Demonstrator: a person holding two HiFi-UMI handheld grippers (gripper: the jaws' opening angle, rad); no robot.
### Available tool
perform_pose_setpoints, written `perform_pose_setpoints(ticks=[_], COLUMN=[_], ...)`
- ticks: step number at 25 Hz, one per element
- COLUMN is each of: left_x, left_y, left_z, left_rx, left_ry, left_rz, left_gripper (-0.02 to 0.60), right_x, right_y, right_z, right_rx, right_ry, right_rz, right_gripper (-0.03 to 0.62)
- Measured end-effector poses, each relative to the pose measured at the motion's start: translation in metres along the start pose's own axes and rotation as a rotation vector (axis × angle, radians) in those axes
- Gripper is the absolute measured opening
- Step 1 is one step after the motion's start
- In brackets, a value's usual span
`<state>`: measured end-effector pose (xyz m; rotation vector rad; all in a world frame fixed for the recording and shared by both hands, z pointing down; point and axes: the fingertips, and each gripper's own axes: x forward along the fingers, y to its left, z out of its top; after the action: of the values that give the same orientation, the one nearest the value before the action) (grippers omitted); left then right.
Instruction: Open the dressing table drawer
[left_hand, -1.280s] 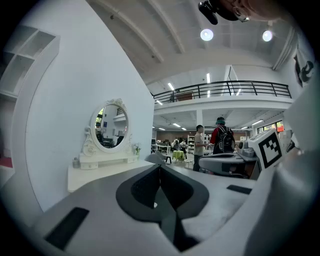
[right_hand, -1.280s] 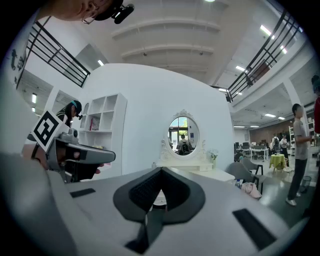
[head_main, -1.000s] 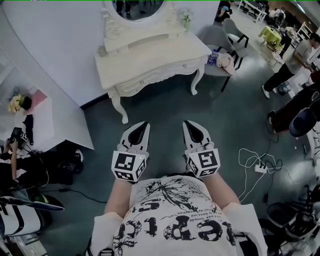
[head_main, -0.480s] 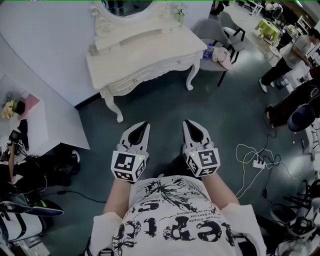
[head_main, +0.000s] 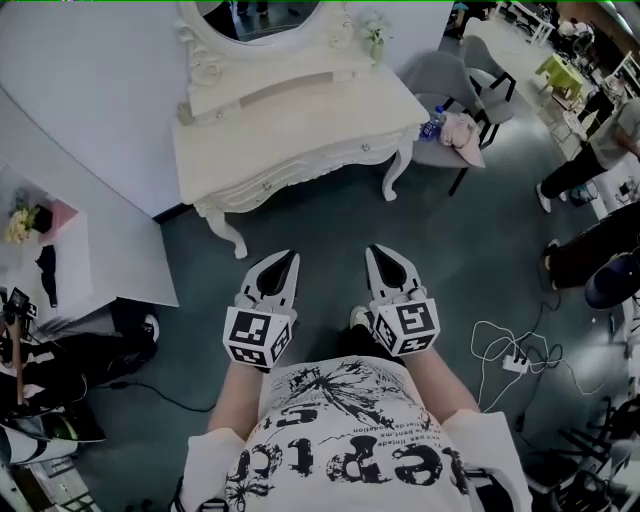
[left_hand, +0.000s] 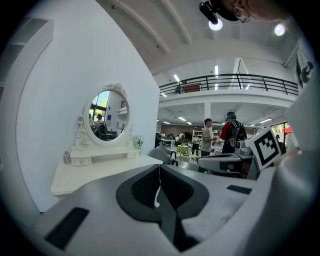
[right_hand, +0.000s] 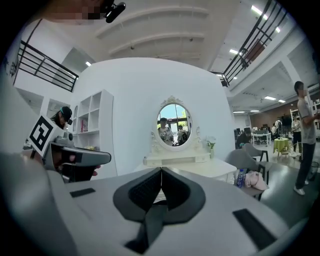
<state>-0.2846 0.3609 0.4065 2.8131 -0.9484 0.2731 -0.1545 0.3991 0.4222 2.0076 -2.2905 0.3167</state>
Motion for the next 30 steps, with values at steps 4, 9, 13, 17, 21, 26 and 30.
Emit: perform_pose_setpoints(ticks=[4,9,13,17,21,26,30], left_x=[0.072,0.148,0.194,0.231,0.266,0.323,0.372], left_y=[0.004,-0.001,-0.004,0.000,0.016,0.055,0.102], left_z=[0.019,0.047,0.054,0.052,0.056,0.078,0.102], left_rx=[-0.005,-0.013,-0.031,-0.031,-0.030,-0.010,-0.007], left_ry=[-0.008,-0.025,-0.028,-0.002,0.009,-0.008,-0.022], left_rz=[0.023,0.049,0.064,0.056,0.053,0.023,0.006], left_gripper=[0.020,0.020,0.020,0.020,0.019,0.020,0.019], right_x=[0.042,0.079,0.101,0.127,0.156,0.214,0.271], right_y=[-0.062,-0.131,-0.173,-0.206,-0.227,-0.255,-0.275], right_z=[0.017,0.041,0.051,0.054,0.055,0.067,0.085], right_rx=[-0.013,-0.038,-0.049,-0.031,-0.017,-0.013,-0.013], right_ry=[0.005,0.010,0.019,0.032,0.034,0.026,0.026], right_rz=[0.027,0.052,0.065,0.059,0.050,0.015,-0.012], right_gripper=[0.018,0.018,0.018,0.018,0.018,0.018,0.018])
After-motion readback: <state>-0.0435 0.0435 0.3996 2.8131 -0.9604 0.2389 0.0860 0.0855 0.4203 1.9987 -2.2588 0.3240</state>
